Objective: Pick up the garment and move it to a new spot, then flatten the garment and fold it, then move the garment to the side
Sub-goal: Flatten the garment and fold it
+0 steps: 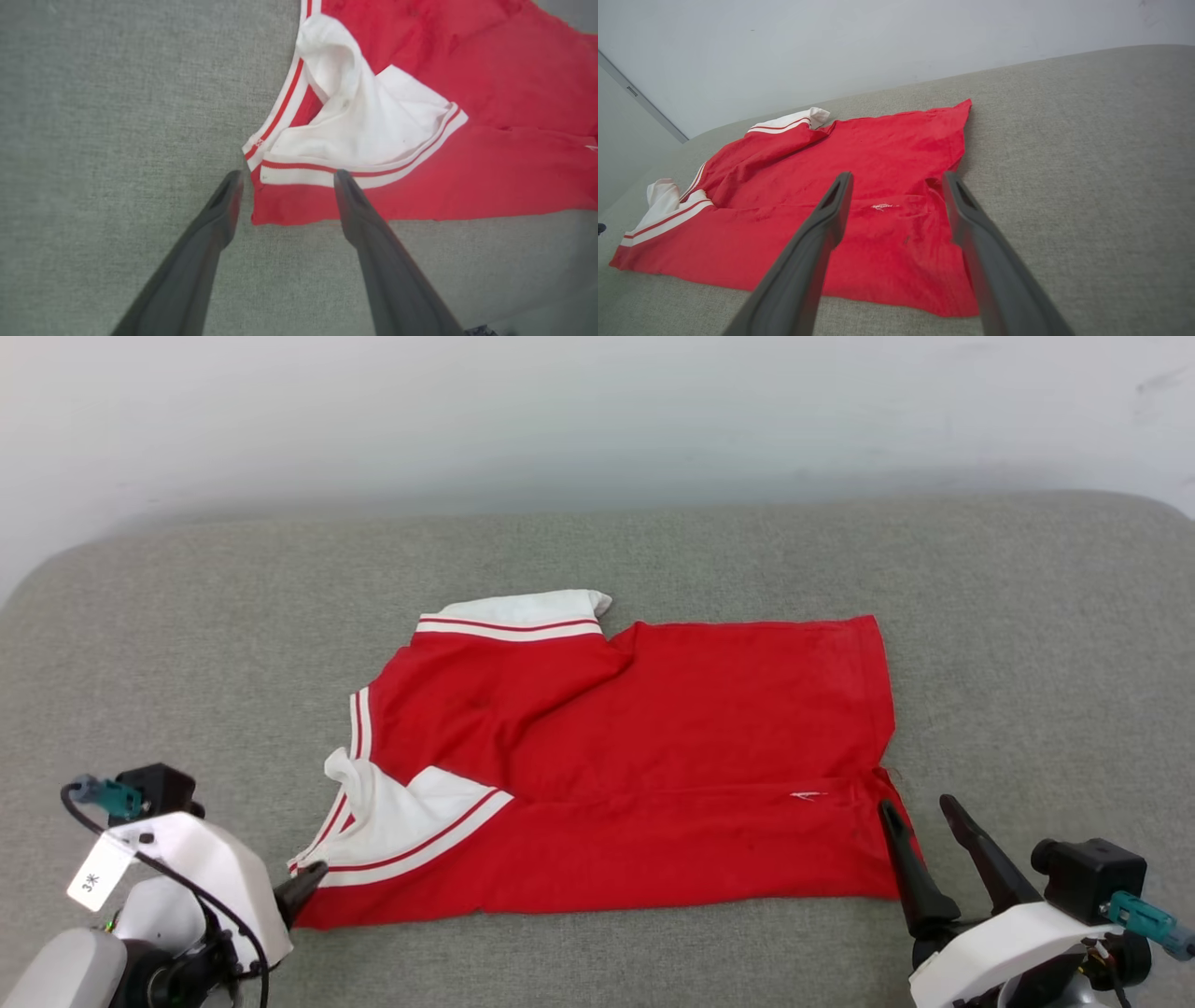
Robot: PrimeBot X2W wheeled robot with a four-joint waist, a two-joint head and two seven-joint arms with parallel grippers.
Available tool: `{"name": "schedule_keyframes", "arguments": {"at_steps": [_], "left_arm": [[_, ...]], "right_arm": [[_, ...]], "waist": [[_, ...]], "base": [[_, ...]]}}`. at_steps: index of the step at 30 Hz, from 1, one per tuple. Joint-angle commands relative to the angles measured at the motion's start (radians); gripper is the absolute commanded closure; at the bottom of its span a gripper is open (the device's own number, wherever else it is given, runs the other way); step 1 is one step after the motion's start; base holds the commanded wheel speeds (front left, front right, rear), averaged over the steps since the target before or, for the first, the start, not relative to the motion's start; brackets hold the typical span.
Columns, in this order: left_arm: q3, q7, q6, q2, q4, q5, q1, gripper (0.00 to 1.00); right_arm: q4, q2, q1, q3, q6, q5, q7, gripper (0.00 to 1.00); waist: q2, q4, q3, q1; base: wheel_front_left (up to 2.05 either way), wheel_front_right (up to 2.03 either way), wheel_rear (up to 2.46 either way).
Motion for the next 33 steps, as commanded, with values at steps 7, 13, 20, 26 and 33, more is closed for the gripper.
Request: {"name": "schedule_keyframes", "arguments": {"at_steps": [7,13,20,26,33], "left_arm": [[-0.008,0.061,0.052,-0.009,0.03,-0.026,0.028,0.0],[-0.041,0.066,0.033,-0.046,0.11,-0.036,0.028,0.0],[-0.063,0.051,-0.004,-0.083,0.13,-0.045,0.024,1.0],[-0.057,0.011,-0.013,-0.063,0.1,-0.021,0.021,1.0],[-0.051,-0.032,0.001,-0.037,0.004,0.021,0.017,1.0]], "right_arm": [[-0.018,0.008,-0.023,-0.003,-0.001,0.012,0.005,0.0],[-0.004,0.001,-0.032,-0.011,-0.001,0.033,0.018,0.0],[0.003,-0.026,-0.042,-0.05,-0.001,0.051,0.045,0.0],[-0.006,-0.079,-0.046,-0.081,-0.001,0.095,0.133,0.0],[0.004,-0.175,-0.065,-0.041,-0.001,0.147,0.447,0.0]], "waist": [[0.0,-0.039,0.065,0.0002],[0.0,-0.055,0.102,0.0002],[0.0,-0.055,0.109,0.0002],[0.0,-0.036,0.084,0.0002],[0.0,-0.009,0.074,0.0002]], "base": [[0.0,0.0,0.0],[0.0,0.0,0.0],[0.0,0.0,0.0],[0.0,0.0,0.0],[0.0,0.0,0.0]]}}
